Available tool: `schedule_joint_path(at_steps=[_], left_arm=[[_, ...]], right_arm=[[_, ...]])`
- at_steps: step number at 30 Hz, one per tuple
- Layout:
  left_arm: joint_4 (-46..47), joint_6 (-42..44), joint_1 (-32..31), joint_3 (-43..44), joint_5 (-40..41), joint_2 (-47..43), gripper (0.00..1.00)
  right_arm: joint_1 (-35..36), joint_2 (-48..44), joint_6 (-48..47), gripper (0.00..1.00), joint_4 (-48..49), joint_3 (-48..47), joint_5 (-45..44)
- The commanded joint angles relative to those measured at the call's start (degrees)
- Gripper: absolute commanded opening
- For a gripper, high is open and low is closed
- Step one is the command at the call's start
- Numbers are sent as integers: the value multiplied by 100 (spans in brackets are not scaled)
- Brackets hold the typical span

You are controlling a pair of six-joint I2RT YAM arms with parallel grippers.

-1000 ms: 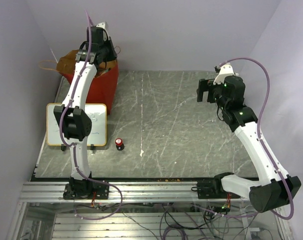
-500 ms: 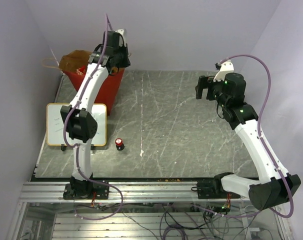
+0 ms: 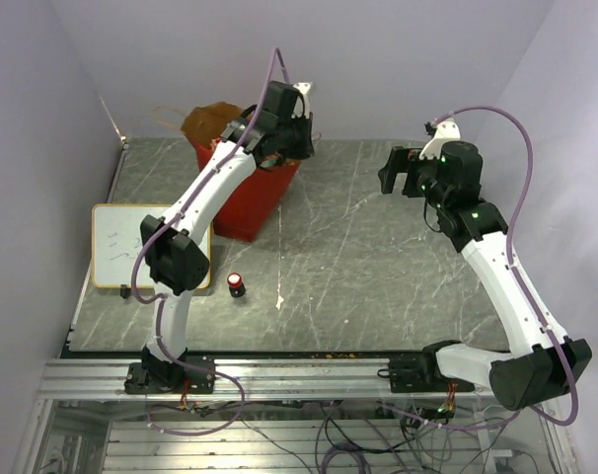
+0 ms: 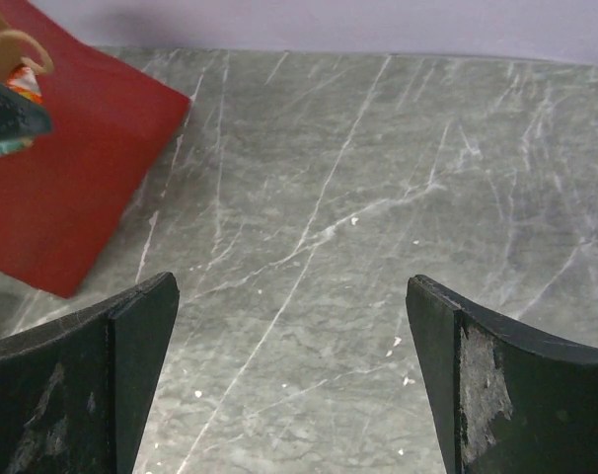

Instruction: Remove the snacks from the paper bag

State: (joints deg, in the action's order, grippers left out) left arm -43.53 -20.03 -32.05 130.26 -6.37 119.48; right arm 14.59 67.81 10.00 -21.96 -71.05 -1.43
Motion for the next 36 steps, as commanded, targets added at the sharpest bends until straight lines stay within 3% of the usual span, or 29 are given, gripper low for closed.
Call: schedule_joint_path(at_steps=[1, 4, 6, 9, 12, 16, 19, 23, 26, 28, 32, 36], left_arm=[[479, -327, -448, -288, -479, -691, 7], [528, -305, -619, -501, -450, -821, 9], [275, -191, -637, -466, -244, -845, 16], [-77, -25, -525, -272, 174, -939, 34], [90, -17, -239, -566, 51, -1347, 58], [618, -259, 316, -1383, -279, -2000, 71], [680, -671, 813, -1537, -425, -2276, 79], [505, -1331, 1663, -1647, -581, -2519, 85], [272, -1510, 1983, -1878, 106, -2715, 87], [-463, -2067, 2228, -1757, 768, -2609, 85], [-608, -2405, 2898, -1922, 251, -2396, 80], [76, -2555, 3478, -2451, -221, -2372, 81]], right_arm=[[22, 57, 298, 100, -34, -119, 292], [39, 110, 405, 100, -10, -64, 429], [79, 193, 430, 100, -3, -86, 523], [171, 394, 421, 100, 47, -183, 620], [239, 701, 492, 100, 111, -397, 1026], [367, 934, 689, 100, 450, -578, 1740], [420, 1091, 868, 100, 502, -696, 1880], [424, 1398, 1206, 97, 491, -952, 2214], [486, 1561, 1446, 91, 664, -995, 2434], [537, 1702, 1406, 87, 430, -1213, 2329], [581, 2039, 1104, 86, -388, -2061, 2072], [610, 2178, 1015, 86, -708, -2369, 2277]])
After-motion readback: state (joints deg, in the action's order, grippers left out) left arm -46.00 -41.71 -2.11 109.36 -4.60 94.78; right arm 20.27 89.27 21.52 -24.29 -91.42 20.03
